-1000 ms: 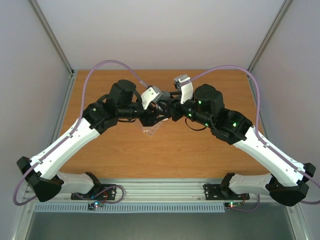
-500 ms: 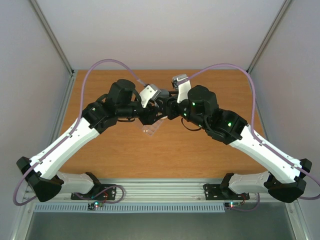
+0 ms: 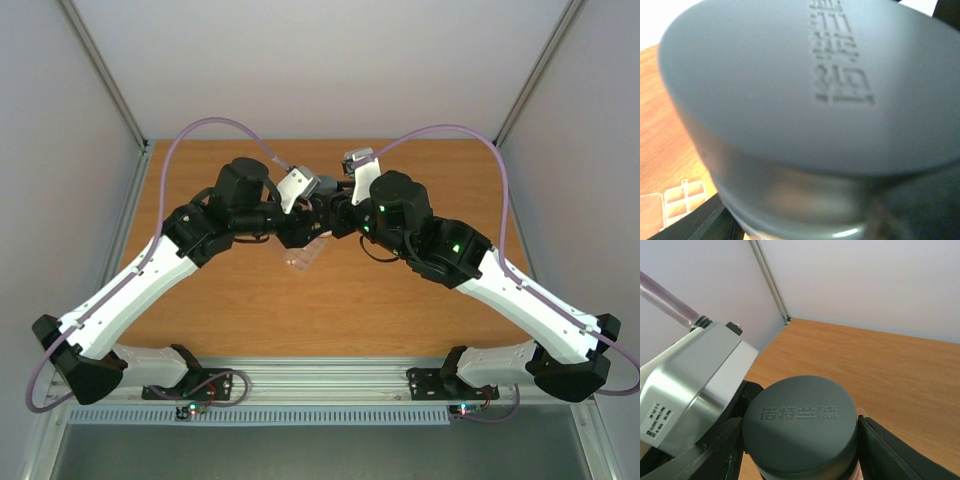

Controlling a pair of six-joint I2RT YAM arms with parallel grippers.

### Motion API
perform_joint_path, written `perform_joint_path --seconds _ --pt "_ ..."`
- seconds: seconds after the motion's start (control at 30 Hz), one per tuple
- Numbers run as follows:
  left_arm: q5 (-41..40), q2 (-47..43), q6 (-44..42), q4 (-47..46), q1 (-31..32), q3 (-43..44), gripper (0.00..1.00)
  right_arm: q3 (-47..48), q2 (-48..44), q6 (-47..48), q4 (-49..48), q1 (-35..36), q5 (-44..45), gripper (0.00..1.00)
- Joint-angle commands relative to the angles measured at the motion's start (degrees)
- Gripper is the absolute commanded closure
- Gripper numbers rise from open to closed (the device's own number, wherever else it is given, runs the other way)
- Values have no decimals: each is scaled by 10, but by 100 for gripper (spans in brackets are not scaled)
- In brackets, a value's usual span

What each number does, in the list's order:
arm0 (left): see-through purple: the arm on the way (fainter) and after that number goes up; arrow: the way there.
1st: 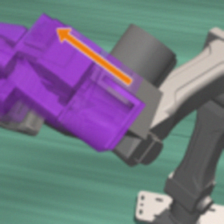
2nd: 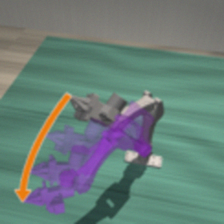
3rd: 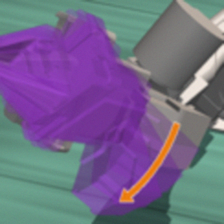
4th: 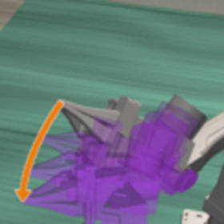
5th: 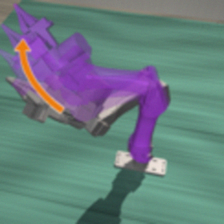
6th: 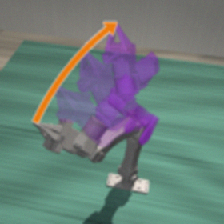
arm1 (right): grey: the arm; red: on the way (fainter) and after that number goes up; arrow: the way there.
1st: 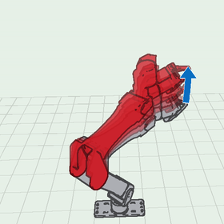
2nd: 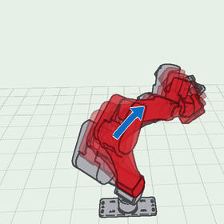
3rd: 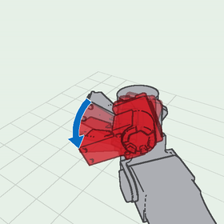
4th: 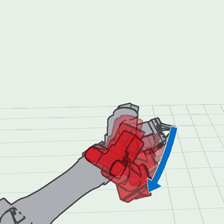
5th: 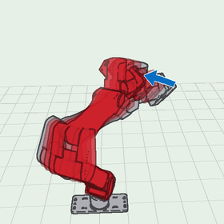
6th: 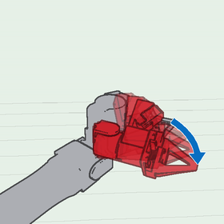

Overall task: Sort the pills into containers
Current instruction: Screw the lid of the pill bottle onto the pill bottle.

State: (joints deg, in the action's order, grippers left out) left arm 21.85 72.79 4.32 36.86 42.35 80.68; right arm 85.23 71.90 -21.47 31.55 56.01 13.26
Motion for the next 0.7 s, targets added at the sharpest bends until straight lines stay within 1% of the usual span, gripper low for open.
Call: perform_joint_path --seconds 0.0,0.13,0.43,0.67 --pt "27 -6 -62 -157 16 30 100 -28 33 -11 73 22 -35 35" --pt "33 -6 -63 -151 16 21 100 -28 20 2 65 22 -39 31" --pt "26 3 -62 -137 15 24 100 -31 -5 10 68 22 -49 28" --pt "47 10 -53 -140 3 28 100 -31 -43 14 80 22 -56 27"
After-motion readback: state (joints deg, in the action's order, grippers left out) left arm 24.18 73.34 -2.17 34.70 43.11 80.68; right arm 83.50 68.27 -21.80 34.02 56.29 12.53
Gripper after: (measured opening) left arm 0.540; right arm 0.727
